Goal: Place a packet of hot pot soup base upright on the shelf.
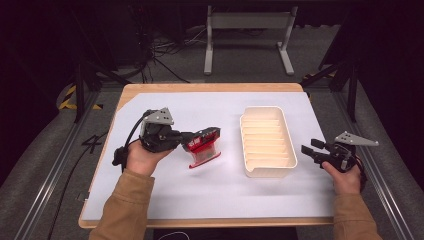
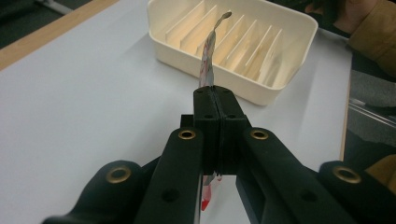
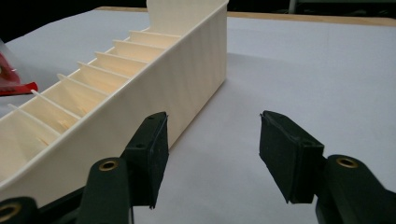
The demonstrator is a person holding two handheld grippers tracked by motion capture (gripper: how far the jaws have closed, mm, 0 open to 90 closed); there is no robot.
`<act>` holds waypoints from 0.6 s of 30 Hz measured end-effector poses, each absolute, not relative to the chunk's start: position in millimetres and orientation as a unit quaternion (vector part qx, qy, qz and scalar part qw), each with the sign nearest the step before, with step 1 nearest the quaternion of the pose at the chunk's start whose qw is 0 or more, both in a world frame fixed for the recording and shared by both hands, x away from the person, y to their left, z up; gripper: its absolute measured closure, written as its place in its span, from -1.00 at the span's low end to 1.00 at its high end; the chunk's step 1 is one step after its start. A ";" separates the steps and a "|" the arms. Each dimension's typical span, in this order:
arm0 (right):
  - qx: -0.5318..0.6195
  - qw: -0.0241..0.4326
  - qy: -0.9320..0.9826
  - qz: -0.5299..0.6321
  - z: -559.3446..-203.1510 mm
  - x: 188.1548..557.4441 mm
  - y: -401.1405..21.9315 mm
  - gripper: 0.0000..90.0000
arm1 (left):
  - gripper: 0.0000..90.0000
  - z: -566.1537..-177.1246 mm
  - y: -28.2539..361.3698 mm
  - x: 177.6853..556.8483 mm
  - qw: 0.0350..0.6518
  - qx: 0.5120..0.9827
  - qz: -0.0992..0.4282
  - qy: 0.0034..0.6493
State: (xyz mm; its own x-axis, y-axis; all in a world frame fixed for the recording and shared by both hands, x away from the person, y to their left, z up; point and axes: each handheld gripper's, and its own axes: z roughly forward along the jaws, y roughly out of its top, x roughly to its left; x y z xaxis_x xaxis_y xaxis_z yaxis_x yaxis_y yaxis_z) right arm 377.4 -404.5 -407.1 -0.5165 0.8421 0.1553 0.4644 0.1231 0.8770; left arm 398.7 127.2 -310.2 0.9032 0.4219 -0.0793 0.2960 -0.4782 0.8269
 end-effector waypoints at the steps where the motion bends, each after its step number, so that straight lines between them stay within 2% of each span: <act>1: 0.452 0.191 0.723 0.487 -407.3 377.3 -406.7 -0.09 | 0.99 -307.6 125.6 396.9 0.464 0.859 0.070 0.205; 18: 0.468 0.196 0.723 0.468 -414.7 376.2 -425.5 -0.08 | 0.98 -249.4 109.3 404.2 0.465 0.866 0.082 0.163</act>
State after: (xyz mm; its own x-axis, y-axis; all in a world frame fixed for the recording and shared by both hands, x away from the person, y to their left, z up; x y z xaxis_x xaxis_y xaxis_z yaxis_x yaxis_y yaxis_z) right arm 376.2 -425.5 -414.7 -0.4839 0.8614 0.1546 0.4936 0.1227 0.8610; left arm 404.2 109.3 -249.4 0.9333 0.3591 -0.0095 0.2065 -0.5147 0.8321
